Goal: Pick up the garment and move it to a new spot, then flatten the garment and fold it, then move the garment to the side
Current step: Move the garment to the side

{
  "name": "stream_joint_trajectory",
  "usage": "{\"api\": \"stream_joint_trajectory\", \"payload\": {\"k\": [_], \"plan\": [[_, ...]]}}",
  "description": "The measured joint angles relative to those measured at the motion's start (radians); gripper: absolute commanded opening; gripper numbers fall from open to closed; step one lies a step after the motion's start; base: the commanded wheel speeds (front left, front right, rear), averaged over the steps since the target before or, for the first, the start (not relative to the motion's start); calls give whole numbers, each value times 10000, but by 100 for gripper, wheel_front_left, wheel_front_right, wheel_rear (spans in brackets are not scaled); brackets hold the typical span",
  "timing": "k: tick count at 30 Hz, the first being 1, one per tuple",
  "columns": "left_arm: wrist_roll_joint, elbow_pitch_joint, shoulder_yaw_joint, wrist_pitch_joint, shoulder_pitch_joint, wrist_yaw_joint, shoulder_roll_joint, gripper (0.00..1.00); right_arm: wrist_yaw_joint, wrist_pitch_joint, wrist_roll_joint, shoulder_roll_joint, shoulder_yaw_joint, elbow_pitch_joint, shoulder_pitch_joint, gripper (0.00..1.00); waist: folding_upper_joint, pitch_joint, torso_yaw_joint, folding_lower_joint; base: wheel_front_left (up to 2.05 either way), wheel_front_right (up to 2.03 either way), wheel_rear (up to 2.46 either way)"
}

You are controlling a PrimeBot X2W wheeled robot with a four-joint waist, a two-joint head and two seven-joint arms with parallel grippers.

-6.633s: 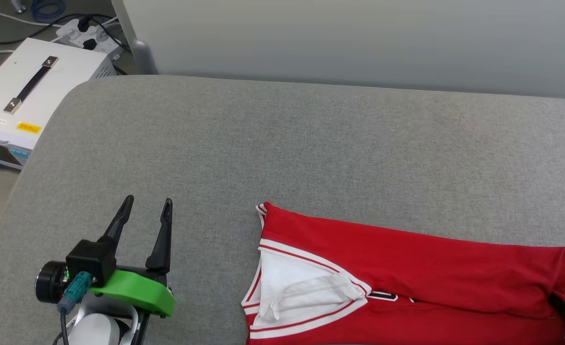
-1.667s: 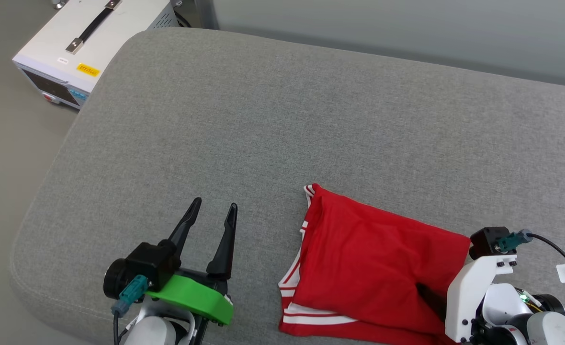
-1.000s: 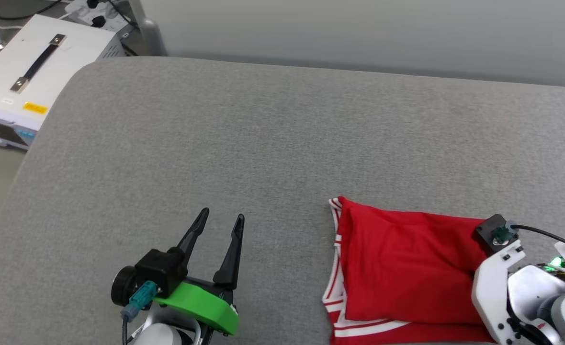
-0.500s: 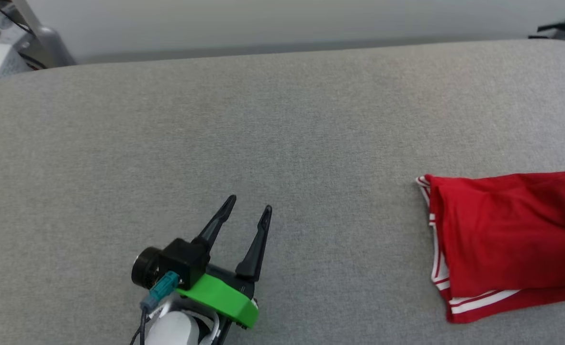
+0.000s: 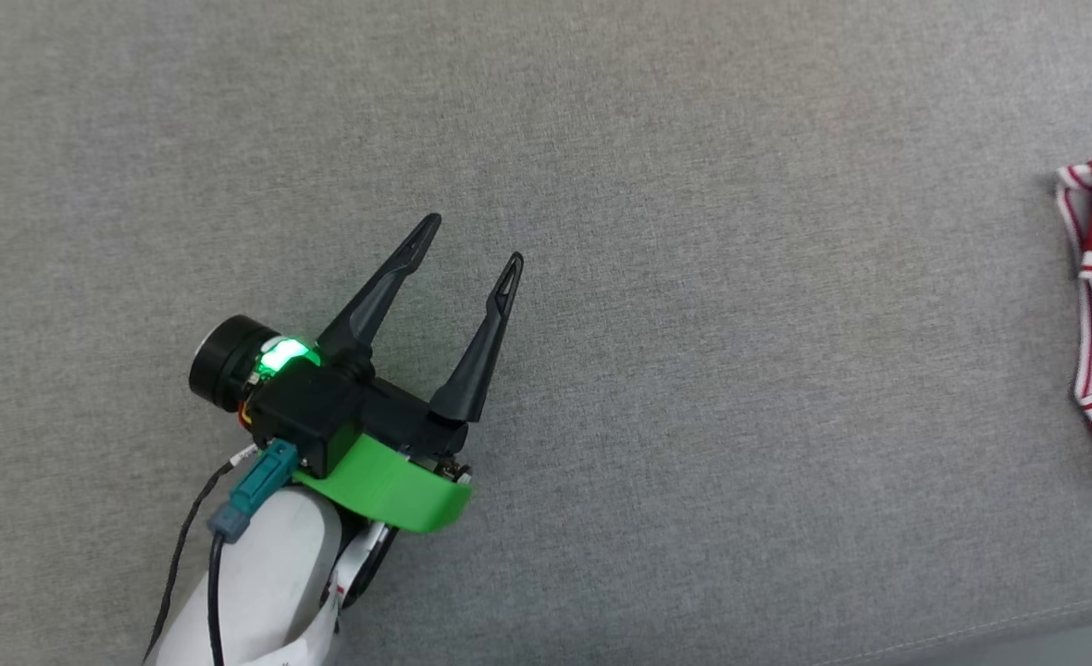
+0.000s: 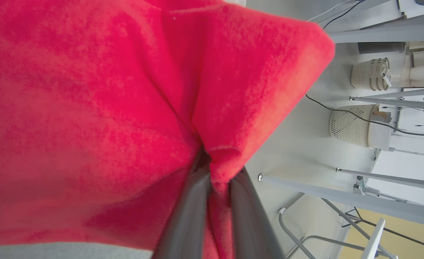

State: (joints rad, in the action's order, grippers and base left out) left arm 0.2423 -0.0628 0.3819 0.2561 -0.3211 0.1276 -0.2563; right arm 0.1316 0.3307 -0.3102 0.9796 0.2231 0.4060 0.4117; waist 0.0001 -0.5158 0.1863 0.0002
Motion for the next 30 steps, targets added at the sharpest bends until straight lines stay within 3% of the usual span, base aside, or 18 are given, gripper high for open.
{"api": "stream_joint_trajectory", "payload": {"k": [8,16,17,18,19,30], "plan": [[-35,-740,-82,-77,-213,0,-305,100,2,-1499,1064,-817,-972,1977,1376,0,0,-1175,167,0,0,0,0],[-36,-1122,-44,-148,-301,-48,-345,100,0,-2186,1662,-1499,-1325,3427,2207,3,0,-1693,52,-1,0,0,0],[-36,-1118,-31,-148,-301,-56,-343,100,0,-2243,1708,-1557,-1321,3574,2273,15,0,-1685,22,-1,0,0,0],[-36,-1103,-17,-148,-299,-58,-343,100,0,-2332,1774,-1609,-1346,3703,2340,75,0,-1658,2,0,0,0,0],[-36,-1078,-12,-148,-299,-69,-339,100,0,-2420,1847,-1639,-1383,3845,2395,100,0,-1617,-11,-1,0,0,0],[169,-320,-84,-12,-233,-150,13,100,0,-2621,2314,-1682,-1701,4573,2666,100,0,-646,-186,-2,0,0,0]]}}
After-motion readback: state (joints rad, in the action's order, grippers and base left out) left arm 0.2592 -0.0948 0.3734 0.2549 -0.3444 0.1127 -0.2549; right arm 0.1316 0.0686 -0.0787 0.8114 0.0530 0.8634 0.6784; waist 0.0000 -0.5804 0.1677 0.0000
